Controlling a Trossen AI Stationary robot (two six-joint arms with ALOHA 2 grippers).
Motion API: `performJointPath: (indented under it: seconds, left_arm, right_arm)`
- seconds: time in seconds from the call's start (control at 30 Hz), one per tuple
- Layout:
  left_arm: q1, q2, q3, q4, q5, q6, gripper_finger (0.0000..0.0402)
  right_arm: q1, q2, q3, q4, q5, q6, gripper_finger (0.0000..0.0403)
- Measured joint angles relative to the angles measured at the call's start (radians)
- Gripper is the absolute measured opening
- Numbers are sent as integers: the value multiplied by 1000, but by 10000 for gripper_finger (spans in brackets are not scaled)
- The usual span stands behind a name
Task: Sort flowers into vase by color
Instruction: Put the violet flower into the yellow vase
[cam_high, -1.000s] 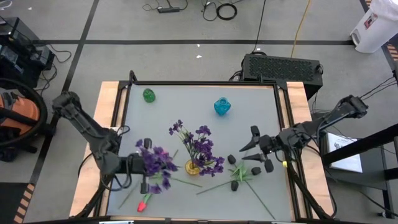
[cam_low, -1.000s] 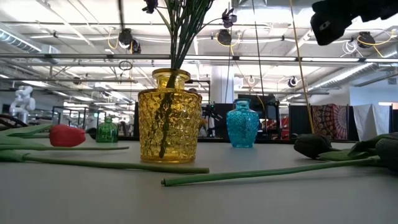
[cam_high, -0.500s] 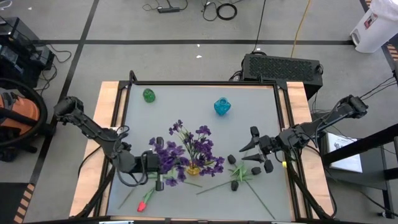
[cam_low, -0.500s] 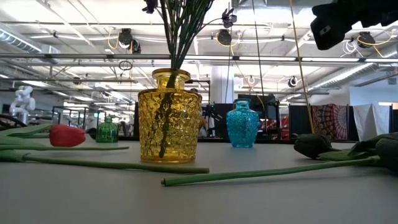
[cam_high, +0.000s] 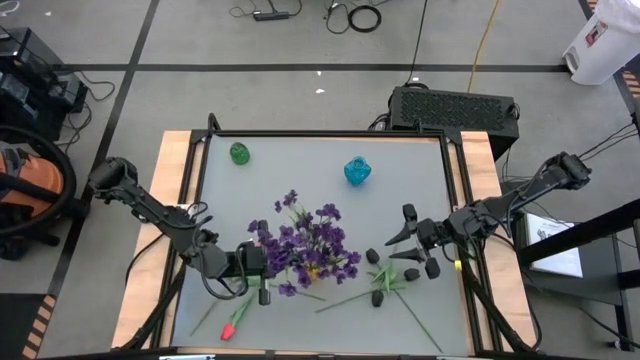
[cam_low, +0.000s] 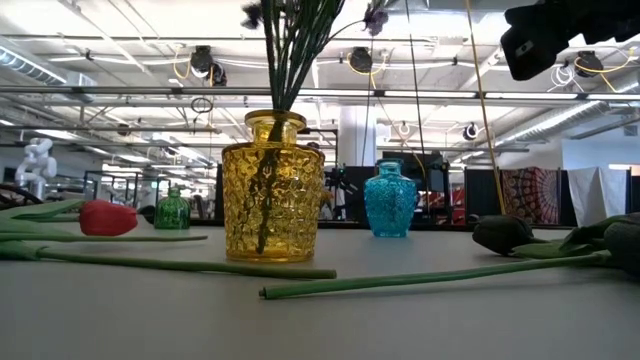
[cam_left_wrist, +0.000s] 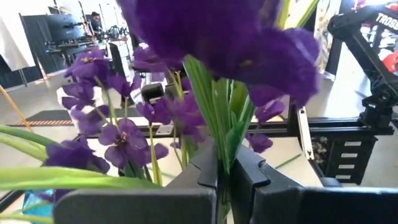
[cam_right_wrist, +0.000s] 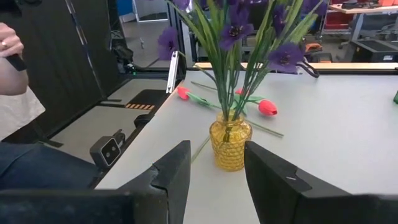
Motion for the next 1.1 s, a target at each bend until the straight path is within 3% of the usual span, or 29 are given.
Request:
performJointPath:
  seconds: [0.97,1.1]
  left_arm:
    - [56,125,-5,-64,18,-180,14]
    - [56,125,-5,-129,22,-251,35]
  right_arm:
    - [11,1,0,1,3,0,141]
    - [11,1,0,1,3,5,141]
